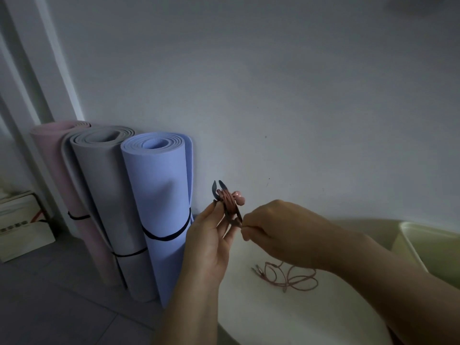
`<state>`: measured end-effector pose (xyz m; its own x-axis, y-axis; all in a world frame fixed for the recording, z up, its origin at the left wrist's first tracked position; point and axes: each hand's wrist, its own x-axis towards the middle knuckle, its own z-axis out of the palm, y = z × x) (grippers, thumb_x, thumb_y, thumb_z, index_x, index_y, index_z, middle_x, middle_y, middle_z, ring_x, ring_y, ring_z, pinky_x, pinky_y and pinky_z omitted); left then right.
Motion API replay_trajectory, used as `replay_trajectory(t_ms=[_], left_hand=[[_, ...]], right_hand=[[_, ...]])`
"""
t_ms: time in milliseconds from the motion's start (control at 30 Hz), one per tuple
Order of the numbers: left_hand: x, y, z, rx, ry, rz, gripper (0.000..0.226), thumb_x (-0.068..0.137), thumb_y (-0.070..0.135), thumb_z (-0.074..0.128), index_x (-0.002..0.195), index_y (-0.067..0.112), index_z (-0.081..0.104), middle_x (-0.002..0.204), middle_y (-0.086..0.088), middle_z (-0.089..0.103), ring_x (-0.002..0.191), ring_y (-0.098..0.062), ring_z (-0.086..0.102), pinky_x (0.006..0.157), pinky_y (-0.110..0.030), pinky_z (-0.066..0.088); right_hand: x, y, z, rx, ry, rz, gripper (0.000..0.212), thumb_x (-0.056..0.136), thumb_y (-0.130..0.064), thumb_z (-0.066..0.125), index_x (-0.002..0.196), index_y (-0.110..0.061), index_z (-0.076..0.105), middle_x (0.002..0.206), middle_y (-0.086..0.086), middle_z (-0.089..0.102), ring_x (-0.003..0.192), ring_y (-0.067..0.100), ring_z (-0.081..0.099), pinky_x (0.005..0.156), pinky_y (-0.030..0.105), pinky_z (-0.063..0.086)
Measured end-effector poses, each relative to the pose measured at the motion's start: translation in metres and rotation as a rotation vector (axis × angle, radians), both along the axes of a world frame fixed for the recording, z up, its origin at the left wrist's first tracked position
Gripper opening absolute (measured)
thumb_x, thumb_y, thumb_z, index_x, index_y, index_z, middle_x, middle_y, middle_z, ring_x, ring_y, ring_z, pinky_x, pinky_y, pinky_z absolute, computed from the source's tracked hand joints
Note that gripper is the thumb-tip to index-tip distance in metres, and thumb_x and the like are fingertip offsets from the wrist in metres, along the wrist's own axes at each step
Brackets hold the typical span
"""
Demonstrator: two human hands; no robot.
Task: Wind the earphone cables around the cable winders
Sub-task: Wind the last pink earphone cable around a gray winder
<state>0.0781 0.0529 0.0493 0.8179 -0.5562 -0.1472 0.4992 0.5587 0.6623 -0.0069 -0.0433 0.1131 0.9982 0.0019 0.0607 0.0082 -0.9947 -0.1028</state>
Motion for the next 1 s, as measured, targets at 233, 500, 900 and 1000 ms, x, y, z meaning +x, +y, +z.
replay_trajectory(t_ms=[233, 500, 900, 1000], left_hand=[[0.001, -0.001, 0.000, -0.097, 0.251, -0.098, 0.022, 0.094, 0.015, 0.054, 0.108, 0.012, 0.071, 0.084, 0.001, 0.072, 0.087, -0.012, 0.067, 0.086, -0.028, 0.049], [0.003, 0.001, -0.001, -0.138, 0.354, -0.154, 0.025, 0.068, 0.017, 0.067, 0.093, 0.013, 0.069, 0.068, 0.003, 0.059, 0.099, -0.018, 0.067, 0.107, -0.036, 0.037], [0.003, -0.001, -0.003, -0.089, 0.212, -0.107, 0.027, 0.092, 0.018, 0.054, 0.114, 0.015, 0.070, 0.088, 0.001, 0.068, 0.075, -0.006, 0.063, 0.073, -0.022, 0.052], [0.000, -0.002, -0.003, -0.036, 0.144, -0.123, 0.028, 0.095, 0.020, 0.053, 0.118, 0.012, 0.067, 0.095, 0.002, 0.070, 0.085, -0.008, 0.065, 0.097, -0.031, 0.047]], right_hand=[[-0.001, -0.008, -0.003, 0.081, -0.181, -0.031, 0.032, 0.092, -0.025, 0.043, 0.068, -0.010, 0.057, 0.080, -0.001, 0.050, 0.064, 0.018, 0.052, 0.061, 0.038, 0.046], [0.005, -0.016, -0.035, 0.024, 0.065, -0.132, 0.027, 0.094, -0.026, 0.041, 0.073, -0.014, 0.054, 0.080, 0.000, 0.048, 0.067, 0.014, 0.046, 0.060, 0.028, 0.037], [-0.003, -0.006, -0.011, 0.077, -0.058, 0.027, 0.029, 0.092, -0.020, 0.044, 0.067, -0.008, 0.054, 0.074, 0.001, 0.046, 0.062, 0.016, 0.044, 0.057, 0.030, 0.036], [-0.004, -0.003, -0.005, 0.065, -0.073, 0.048, 0.030, 0.092, -0.020, 0.044, 0.064, -0.009, 0.050, 0.073, 0.001, 0.046, 0.061, 0.016, 0.043, 0.057, 0.031, 0.036]])
